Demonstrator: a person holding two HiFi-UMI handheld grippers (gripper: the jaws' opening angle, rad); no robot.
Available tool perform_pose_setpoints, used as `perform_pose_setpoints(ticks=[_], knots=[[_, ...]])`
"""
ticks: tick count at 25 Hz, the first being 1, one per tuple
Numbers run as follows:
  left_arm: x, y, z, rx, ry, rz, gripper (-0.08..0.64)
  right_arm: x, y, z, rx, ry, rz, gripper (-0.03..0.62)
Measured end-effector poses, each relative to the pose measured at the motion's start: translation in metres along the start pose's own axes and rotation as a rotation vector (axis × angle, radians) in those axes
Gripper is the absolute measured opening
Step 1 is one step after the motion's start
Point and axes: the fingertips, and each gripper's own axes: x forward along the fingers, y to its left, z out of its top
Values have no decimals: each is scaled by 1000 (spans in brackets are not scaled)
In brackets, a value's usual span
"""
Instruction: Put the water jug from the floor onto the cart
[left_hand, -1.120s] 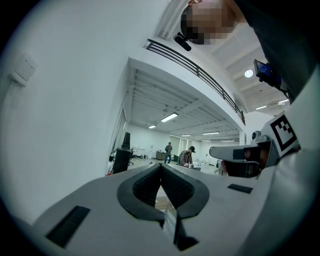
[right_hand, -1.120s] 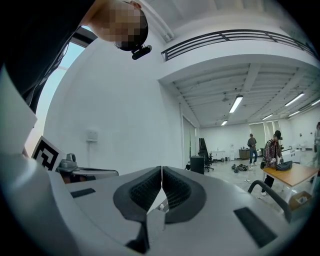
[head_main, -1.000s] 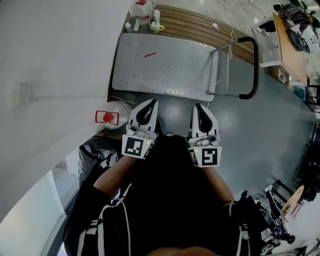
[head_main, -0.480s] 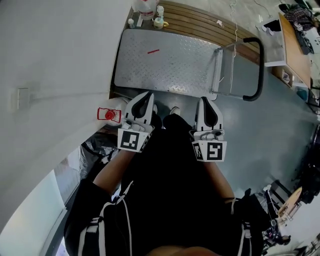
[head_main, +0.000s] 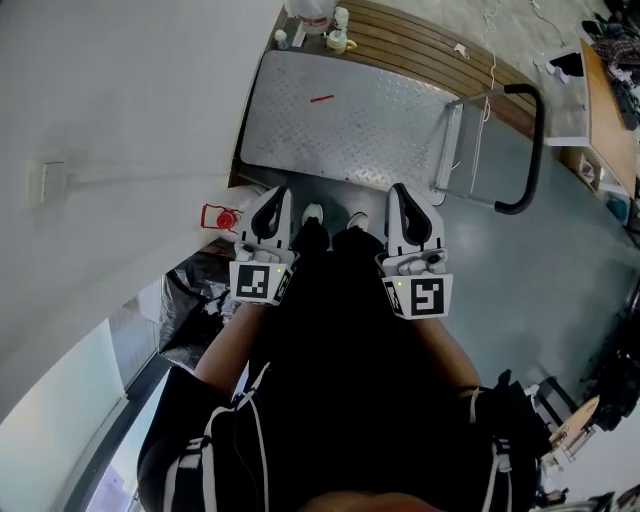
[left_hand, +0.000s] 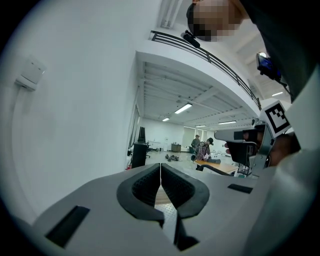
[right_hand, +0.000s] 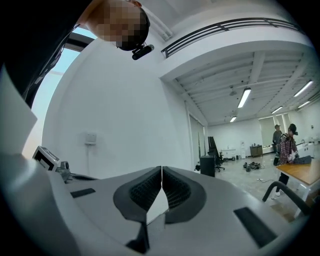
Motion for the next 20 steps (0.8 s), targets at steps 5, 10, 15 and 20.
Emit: perform_pose_setpoints(ticks=[5,10,15,20], knots=[[-8,3,-47,74,90,-32,20,17,23,-3,-10,6,83,20],[-28,23,-105,69,231,-35,48,26,59,-3,0,9,176,20],[-48,54,-172,38,368,-32,107,38,89,-3,-8,11,232,20],[-70,92,-225,-99,479,46,115,48,105,-12,-21,43,233,20]])
